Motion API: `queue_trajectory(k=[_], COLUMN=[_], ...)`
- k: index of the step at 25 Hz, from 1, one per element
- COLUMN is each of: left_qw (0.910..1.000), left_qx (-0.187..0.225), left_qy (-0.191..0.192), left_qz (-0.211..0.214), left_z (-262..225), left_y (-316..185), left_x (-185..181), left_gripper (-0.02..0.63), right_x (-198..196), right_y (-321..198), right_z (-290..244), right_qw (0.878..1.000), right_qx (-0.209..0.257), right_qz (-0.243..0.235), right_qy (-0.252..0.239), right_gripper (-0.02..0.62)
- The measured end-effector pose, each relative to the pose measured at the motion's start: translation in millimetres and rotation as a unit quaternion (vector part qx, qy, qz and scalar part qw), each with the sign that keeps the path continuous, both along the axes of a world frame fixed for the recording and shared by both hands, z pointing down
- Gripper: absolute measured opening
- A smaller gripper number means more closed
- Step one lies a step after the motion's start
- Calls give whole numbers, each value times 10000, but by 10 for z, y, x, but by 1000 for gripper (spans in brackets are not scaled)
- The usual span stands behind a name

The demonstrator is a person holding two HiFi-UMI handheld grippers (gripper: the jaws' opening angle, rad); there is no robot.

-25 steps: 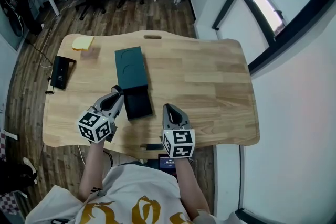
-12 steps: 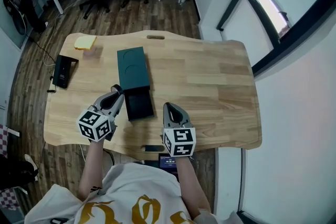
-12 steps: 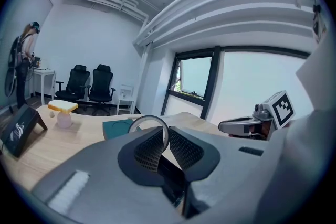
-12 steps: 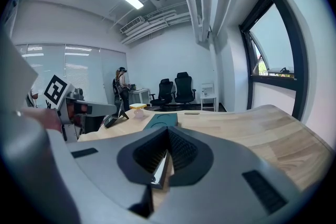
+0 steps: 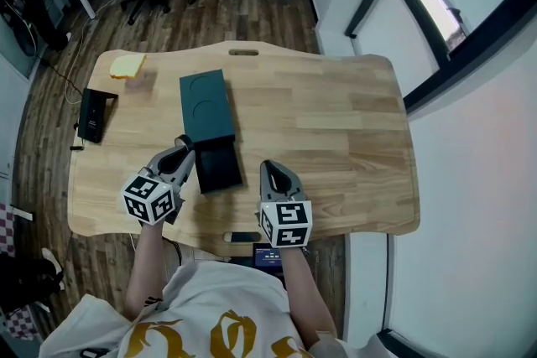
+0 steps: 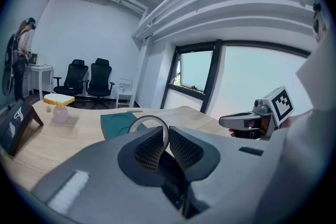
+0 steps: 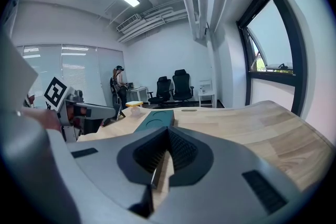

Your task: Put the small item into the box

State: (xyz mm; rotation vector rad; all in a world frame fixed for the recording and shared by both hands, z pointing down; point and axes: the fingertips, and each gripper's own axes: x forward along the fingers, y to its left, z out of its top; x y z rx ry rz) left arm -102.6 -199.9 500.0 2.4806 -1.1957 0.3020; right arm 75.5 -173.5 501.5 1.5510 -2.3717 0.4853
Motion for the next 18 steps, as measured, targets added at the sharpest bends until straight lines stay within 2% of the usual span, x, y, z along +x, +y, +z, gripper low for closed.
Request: queue_trajectory(k=[10,18], left_qw=[9992,9937], left_qx=[-363,-803], left_qy=[-154,-620], left_qz=[101,484], left_z=[347,735], left_y=[-53,-58], left_x=[72,196], left_gripper=[37,37], right_x=[99,108], right_y=[-21,-110], right_z=[302,463], right_qw=[9995,9991], right_qx=[-319,-402], right_qz=[55,-22], right_qy=[-69,-109], right_gripper=[5,5])
